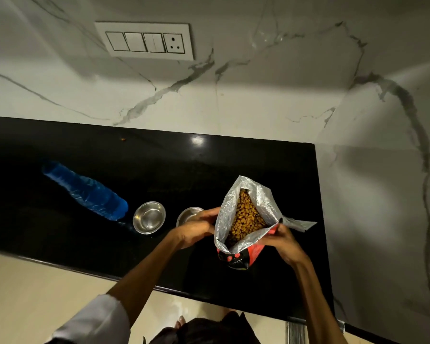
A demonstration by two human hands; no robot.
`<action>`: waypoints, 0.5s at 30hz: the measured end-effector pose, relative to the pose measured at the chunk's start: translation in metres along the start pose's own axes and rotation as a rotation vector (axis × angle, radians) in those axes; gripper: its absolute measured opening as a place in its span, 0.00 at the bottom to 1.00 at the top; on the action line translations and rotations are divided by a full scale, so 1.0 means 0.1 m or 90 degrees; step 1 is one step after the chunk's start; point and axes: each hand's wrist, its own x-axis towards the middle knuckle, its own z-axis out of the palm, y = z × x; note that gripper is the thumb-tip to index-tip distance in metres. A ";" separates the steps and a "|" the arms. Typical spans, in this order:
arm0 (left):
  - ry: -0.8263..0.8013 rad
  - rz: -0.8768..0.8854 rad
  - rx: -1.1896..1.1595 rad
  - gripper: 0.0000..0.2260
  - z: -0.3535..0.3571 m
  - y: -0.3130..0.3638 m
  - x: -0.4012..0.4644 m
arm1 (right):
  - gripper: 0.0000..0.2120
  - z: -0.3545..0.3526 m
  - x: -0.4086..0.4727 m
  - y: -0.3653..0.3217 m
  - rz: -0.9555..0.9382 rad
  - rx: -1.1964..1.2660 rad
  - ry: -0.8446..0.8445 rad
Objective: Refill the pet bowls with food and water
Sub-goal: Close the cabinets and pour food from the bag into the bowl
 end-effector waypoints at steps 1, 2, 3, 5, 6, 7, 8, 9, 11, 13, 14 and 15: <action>-0.011 -0.005 -0.003 0.34 0.00 0.04 0.01 | 0.47 0.00 0.00 -0.03 -0.004 0.014 -0.008; -0.025 -0.006 -0.004 0.34 0.00 0.07 0.01 | 0.48 0.02 0.00 -0.05 -0.006 0.027 -0.016; -0.034 -0.007 -0.005 0.33 0.01 0.09 0.03 | 0.49 0.01 0.02 -0.05 -0.003 0.035 -0.024; -0.047 -0.016 -0.018 0.33 0.03 0.12 0.07 | 0.47 0.00 0.06 -0.03 0.015 0.042 -0.024; -0.052 -0.021 -0.031 0.33 0.05 0.13 0.09 | 0.44 0.00 0.09 -0.01 0.026 0.042 -0.017; -0.057 -0.025 -0.051 0.33 0.06 0.12 0.11 | 0.40 0.00 0.11 0.01 0.038 0.041 -0.010; -0.061 -0.026 -0.076 0.32 0.09 0.09 0.13 | 0.34 0.00 0.13 0.03 0.054 0.031 0.004; -0.062 -0.025 -0.104 0.32 0.11 0.06 0.16 | 0.26 0.01 0.14 0.03 0.066 0.024 0.021; -0.041 -0.022 -0.165 0.32 0.18 -0.04 0.22 | 0.15 0.01 0.14 0.02 0.081 0.026 0.038; 0.004 -0.027 -0.230 0.31 0.25 -0.13 0.25 | 0.13 0.04 0.13 0.00 0.083 0.023 0.038; 0.030 -0.023 -0.254 0.29 0.30 -0.15 0.26 | 0.14 0.06 0.14 0.00 0.083 0.022 0.038; 0.053 -0.015 -0.274 0.26 0.35 -0.15 0.25 | 0.17 0.07 0.14 0.01 0.084 0.023 0.041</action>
